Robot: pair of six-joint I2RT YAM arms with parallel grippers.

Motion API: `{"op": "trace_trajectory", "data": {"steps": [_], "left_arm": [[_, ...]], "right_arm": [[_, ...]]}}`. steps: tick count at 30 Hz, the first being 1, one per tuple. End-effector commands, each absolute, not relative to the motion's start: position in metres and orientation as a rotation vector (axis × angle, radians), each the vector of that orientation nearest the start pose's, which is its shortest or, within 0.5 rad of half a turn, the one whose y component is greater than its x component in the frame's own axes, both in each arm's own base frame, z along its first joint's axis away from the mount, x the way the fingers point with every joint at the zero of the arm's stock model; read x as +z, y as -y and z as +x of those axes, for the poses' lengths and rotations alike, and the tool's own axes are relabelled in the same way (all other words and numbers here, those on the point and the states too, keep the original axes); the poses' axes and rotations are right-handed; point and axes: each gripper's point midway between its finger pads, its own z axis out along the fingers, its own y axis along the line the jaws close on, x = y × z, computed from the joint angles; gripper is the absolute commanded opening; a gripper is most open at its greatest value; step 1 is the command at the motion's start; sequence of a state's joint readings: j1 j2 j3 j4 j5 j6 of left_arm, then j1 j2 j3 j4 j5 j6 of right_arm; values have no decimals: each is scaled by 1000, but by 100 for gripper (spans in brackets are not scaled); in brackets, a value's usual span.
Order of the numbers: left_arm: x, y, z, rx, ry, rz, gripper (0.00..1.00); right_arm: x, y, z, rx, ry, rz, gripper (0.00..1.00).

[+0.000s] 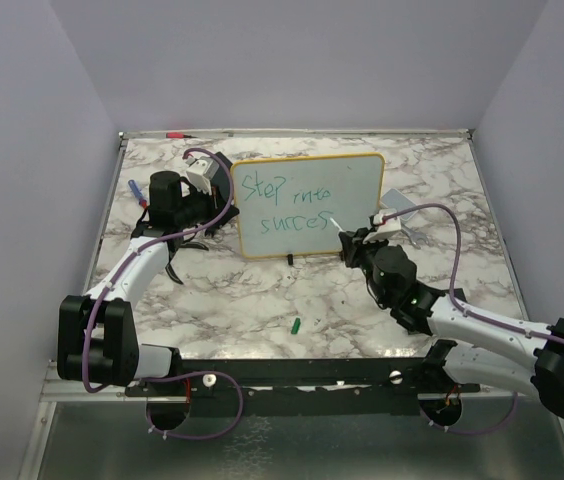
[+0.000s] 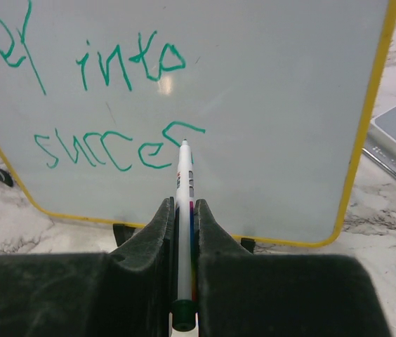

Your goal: Write a sentence on the whiteboard

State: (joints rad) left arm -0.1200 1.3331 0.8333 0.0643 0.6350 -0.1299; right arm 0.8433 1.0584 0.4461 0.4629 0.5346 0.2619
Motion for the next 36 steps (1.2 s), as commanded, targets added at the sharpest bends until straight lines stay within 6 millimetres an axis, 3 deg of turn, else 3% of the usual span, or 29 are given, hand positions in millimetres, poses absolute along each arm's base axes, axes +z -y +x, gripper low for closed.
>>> {"op": "trace_trajectory", "data": {"steps": [1, 8, 18, 29, 36], "left_arm": [[193, 154, 361, -783, -1908, 418, 0], [193, 153, 361, -781, -1907, 418, 0], [193, 153, 361, -779, -1907, 418, 0], [194, 153, 361, -782, -1906, 419, 0], [193, 153, 361, -779, -1906, 419, 0]], "right_arm": [[181, -184, 292, 261, -1708, -38, 1], [184, -176, 297, 224, -1692, -26, 1], [186, -178, 308, 208, -1673, -34, 1], [188, -189, 318, 215, -1661, -74, 1], [174, -203, 318, 236, -1710, -159, 0]]}}
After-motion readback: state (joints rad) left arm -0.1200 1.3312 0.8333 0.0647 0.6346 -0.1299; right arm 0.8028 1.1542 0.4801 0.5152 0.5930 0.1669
